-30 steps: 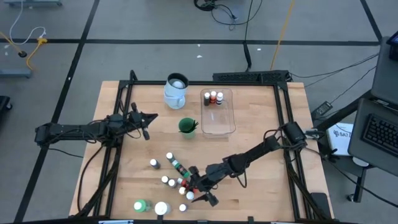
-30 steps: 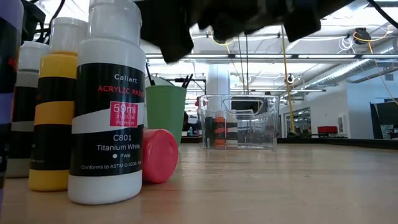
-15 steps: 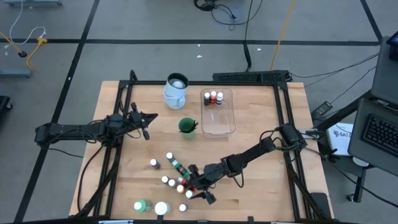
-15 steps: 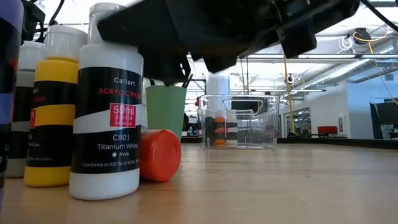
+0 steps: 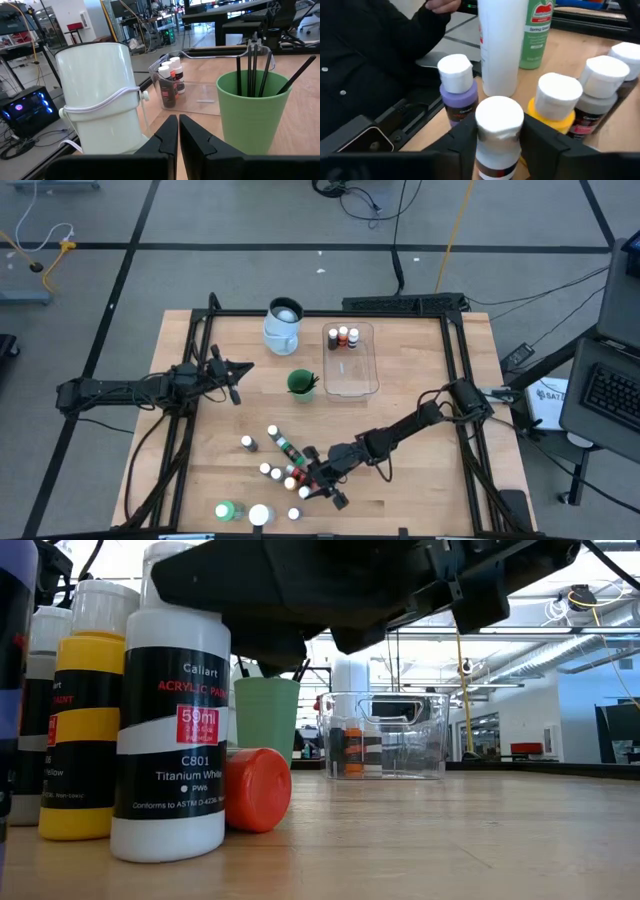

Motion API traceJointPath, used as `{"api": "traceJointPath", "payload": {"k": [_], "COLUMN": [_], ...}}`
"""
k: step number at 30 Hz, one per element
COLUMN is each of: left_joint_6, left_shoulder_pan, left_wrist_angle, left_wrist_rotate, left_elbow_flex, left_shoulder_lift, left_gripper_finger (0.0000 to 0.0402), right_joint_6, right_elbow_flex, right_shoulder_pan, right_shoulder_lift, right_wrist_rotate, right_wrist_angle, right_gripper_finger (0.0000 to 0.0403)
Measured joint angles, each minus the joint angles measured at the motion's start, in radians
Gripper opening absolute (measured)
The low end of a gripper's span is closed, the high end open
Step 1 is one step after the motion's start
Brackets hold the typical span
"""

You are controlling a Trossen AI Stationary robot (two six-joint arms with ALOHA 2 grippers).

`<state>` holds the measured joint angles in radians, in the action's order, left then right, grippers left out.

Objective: Pick & Place Paint Supplies
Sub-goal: Put the small white paint bottle into the transparent bin

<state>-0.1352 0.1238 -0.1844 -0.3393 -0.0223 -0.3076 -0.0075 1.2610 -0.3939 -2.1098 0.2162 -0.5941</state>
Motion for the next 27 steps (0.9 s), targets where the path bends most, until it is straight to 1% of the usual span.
{"api": "traceJointPath", "payload": {"k": [2, 6, 10, 11, 14, 18, 19, 20, 23, 24, 27], "left_joint_6": [0.000, -0.015, -0.042, -0.055, -0.098, -0.134, -0.134, -0.134, -0.134, -0.134, -0.140], "left_shoulder_pan": [0.000, 0.000, 0.000, 0.000, 0.000, 0.000, 0.000, 0.000, 0.000, 0.000, 0.000], "left_wrist_angle": [0.000, 0.000, 0.000, 0.000, 0.000, -0.025, -0.034, -0.039, -0.053, -0.053, -0.053], "left_wrist_rotate": [0.000, 0.000, 0.000, 0.000, -0.001, -0.002, -0.002, -0.002, -0.003, -0.003, -0.003], "left_elbow_flex": [0.000, 0.000, 0.000, 0.000, 0.000, 0.000, 0.000, 0.000, 0.000, 0.000, 0.000], "left_shoulder_lift": [0.000, 0.000, 0.000, 0.000, 0.000, 0.000, 0.000, 0.000, 0.000, 0.000, 0.000], "left_gripper_finger": [0.0021, 0.0021, 0.0021, 0.0021, 0.0021, 0.0021, 0.0021, 0.0021, 0.0021, 0.0021, 0.0021], "right_joint_6": [0.002, -0.041, -0.056, -0.065, -0.130, -0.265, -0.300, -0.327, -0.367, -0.376, -0.385], "right_elbow_flex": [0.000, -0.002, -0.002, -0.002, -0.002, -0.014, -0.034, -0.059, -0.167, -0.210, -0.358], "right_shoulder_pan": [0.001, 0.000, 0.008, 0.011, 0.013, 0.017, 0.026, 0.042, 0.113, 0.145, 0.271], "right_shoulder_lift": [0.000, 0.039, 0.148, 0.178, 0.285, 0.462, 0.507, 0.552, 0.715, 0.775, 0.937], "right_wrist_rotate": [-0.013, -0.061, -0.067, -0.083, -0.175, -0.394, -0.420, -0.420, -0.375, -0.376, -0.458], "right_wrist_angle": [-0.008, 0.001, 0.172, 0.215, 0.353, 0.477, 0.487, 0.487, 0.494, 0.490, 0.431], "right_gripper_finger": [0.0108, 0.0107, 0.0107, 0.0107, 0.0107, 0.0107, 0.0107, 0.0107, 0.0107, 0.0107, 0.0107]}}
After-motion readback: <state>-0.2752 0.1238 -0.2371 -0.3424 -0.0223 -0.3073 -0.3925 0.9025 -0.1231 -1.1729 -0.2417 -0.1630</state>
